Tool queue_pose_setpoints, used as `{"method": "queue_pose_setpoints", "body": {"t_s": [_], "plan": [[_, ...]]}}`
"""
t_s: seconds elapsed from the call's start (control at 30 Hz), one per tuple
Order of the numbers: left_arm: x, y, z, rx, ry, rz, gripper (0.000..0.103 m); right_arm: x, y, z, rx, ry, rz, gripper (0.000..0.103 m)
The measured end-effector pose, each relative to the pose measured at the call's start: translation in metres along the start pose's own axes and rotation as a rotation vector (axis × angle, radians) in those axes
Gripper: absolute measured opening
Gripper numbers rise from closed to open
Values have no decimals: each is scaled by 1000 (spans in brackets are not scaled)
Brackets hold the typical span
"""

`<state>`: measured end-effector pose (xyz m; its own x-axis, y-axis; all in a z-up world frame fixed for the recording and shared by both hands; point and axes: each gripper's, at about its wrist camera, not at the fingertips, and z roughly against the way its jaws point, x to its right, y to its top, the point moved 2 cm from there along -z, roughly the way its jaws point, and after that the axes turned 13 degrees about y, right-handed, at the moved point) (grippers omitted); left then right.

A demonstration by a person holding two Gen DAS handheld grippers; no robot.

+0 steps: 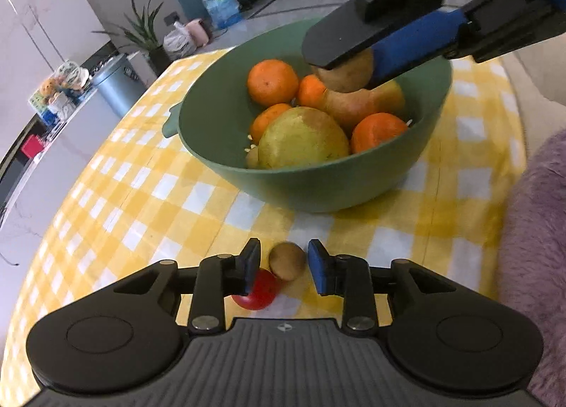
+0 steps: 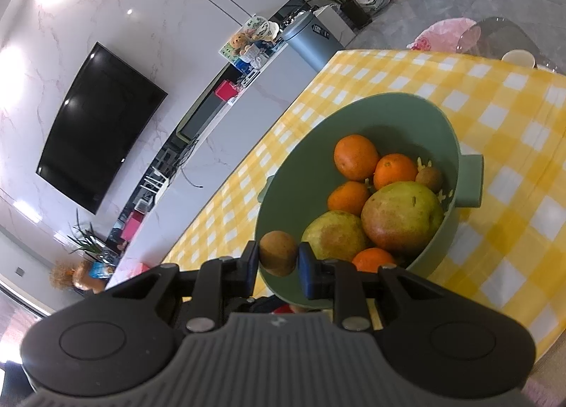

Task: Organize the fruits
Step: 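Close the left tool on the brown kiwi beside the red tomato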

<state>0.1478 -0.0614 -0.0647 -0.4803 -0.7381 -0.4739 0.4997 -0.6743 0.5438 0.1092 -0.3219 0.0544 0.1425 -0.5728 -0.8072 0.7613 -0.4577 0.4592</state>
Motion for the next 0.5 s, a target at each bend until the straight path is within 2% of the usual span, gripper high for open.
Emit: {"method": "queue_pose_setpoints", "body": {"t_s": [0.03,0.07,0.1,0.3,0.4,0.5], "plan": [[1,1,-2,-9,-5,4,36,-1,0,0,2,-7,6,20],[2,3,-3,-12,-8,4,28,0,0,0,2,-8,4,20],[4,3,-4,-18,-11,2,27,1,0,0,2,-7,-1,20],[0,0,0,-12,15,58,26,2,-1,1,2,-2,-3,20],[-8,-4,13,21,20,125,26,1,-1,1,4,6,1,20],[-21,-7,34,77,3,241,26,1,-1,1,5,12,-2,20]]}}
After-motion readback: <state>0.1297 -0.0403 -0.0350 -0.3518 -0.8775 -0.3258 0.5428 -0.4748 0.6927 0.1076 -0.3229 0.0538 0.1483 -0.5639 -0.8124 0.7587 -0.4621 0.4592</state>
